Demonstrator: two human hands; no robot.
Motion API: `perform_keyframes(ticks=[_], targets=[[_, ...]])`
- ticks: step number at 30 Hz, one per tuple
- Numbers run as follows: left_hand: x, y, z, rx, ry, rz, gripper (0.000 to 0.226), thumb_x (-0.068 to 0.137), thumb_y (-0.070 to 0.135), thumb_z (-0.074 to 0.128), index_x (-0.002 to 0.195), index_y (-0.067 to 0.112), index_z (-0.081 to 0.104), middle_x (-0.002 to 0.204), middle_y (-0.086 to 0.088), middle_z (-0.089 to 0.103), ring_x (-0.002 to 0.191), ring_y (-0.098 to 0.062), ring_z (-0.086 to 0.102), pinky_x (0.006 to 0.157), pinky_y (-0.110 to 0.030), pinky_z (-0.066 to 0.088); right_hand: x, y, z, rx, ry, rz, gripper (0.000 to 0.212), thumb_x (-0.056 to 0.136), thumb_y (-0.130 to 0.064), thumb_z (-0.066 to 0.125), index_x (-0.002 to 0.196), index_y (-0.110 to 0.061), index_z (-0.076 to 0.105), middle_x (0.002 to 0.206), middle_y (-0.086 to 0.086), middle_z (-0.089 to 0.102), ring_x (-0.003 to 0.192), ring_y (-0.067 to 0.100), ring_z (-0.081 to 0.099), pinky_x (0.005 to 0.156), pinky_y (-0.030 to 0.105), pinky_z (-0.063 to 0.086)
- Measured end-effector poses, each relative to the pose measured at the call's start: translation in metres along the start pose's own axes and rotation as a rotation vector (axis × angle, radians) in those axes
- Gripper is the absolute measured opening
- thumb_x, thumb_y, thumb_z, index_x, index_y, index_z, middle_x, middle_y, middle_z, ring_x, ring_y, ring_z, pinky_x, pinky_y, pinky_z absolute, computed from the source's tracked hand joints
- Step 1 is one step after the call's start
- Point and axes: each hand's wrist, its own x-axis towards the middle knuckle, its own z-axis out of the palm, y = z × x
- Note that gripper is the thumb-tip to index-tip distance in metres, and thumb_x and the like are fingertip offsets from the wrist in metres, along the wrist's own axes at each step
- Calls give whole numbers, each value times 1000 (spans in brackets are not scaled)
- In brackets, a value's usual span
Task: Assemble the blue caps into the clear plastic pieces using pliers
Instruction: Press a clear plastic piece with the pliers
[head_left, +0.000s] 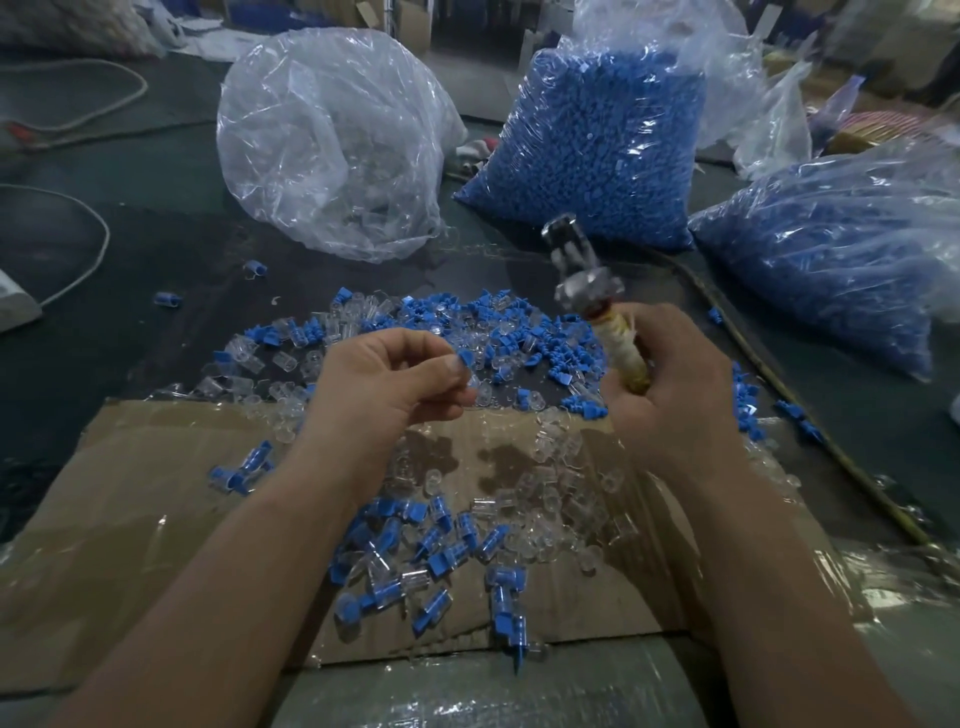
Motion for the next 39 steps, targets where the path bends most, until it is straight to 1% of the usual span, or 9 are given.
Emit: perform_keyframes(ticks=[3,6,11,14,19,24,30,35,39], targets=[[-1,-2,2,-7,0,49,8,77,-2,60,74,6,59,58,-2,66,57,-13,66,54,-18,52,1,0,2,-66,-115,5,34,66,-14,50,98,-10,58,84,-9,43,69,-3,40,60,12,27],[-2,-3,5,-5,23,115,11,79,-3,58,76,8,59,61,1,66,61,-13,66,58,-20,54,0,-1,4,-87,-263,61,36,69,-21,48,105,-17,53,83,-18,41,73,0,42,63,12,26],[-3,-3,7,9,74,207,9,78,0,59,77,9,59,62,3,67,61,-9,65,59,-19,54,-1,-4,6,-160,-416,33,39,74,-10,60,111,-16,51,96,-8,42,89,10,41,73,22,28],[-3,-2,8,8,91,240,11,67,13,62,76,10,59,62,4,67,60,-8,64,58,-18,53,-1,-9,7,-180,-462,9,40,74,-11,61,112,-16,50,98,-8,40,91,10,40,76,23,26],[-2,-4,7,53,106,248,11,78,1,61,76,12,60,63,4,67,60,-8,64,58,-17,52,-1,-12,6,-172,-492,9,43,75,-13,61,116,-16,49,100,-8,39,94,9,40,79,22,27],[-2,-4,7,72,117,250,15,81,-1,59,77,13,60,66,2,67,65,-11,65,60,-18,53,-3,-13,7,-145,-539,20,42,77,-15,61,117,-19,47,102,-8,40,98,10,41,81,22,29],[-5,-3,11,168,155,322,15,80,-3,60,77,12,60,74,-7,65,63,-10,63,60,-16,53,-2,-17,8,-113,-510,47,33,78,-12,60,108,-23,50,90,-11,42,87,9,44,68,23,32],[-6,-3,12,228,191,350,17,82,-3,60,77,14,58,74,-5,64,62,-6,62,60,-17,53,-2,-18,10,-105,-491,41,26,78,-11,59,92,-29,45,76,-17,42,72,1,41,64,16,32],[-7,-2,12,216,193,354,14,81,-1,61,77,13,59,73,-4,64,62,-8,62,60,-17,53,-3,-18,11,-109,-454,31,26,76,-10,59,85,-30,44,71,-18,41,68,-1,41,59,17,33]])
